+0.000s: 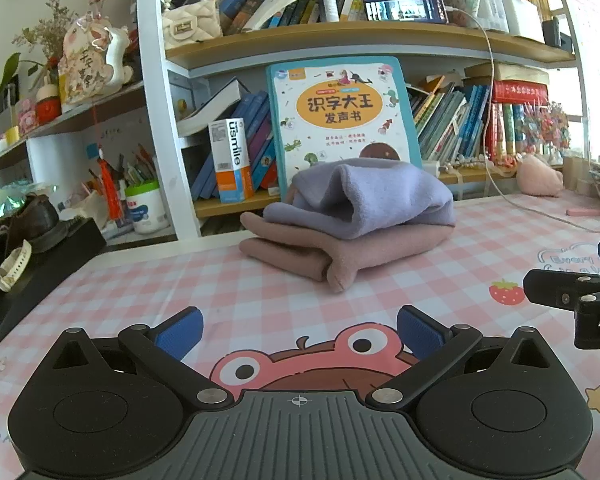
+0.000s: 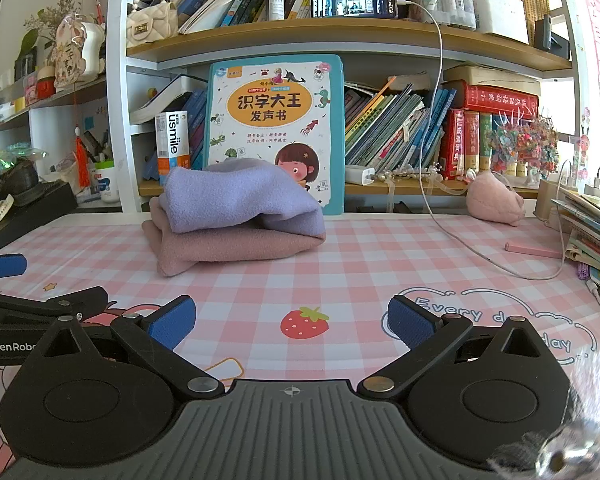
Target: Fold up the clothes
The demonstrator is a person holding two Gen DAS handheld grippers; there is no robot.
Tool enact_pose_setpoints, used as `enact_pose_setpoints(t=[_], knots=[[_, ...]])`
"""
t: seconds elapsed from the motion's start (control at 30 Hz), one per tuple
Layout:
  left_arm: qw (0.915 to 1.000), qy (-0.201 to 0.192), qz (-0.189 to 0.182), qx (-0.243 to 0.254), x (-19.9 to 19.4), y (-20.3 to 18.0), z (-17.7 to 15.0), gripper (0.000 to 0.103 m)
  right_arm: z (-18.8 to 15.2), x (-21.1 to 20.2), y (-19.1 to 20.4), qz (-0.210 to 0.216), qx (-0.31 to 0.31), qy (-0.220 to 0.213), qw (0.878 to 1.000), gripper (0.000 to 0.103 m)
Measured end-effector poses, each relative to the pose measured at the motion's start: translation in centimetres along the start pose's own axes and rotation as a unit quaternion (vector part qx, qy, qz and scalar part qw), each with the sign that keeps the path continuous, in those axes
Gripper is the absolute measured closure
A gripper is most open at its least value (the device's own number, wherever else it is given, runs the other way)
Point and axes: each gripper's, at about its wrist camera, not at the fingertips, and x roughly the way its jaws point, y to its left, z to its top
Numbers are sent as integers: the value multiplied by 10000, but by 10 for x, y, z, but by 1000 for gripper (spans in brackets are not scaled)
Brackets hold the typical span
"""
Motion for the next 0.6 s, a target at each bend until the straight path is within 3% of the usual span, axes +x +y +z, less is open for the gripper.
enact_pose_setpoints(t=[0.6], knots=[[10000,-4,-24,-11,0,0,0,0,0,-1,0,0,10,-2,10000,0]])
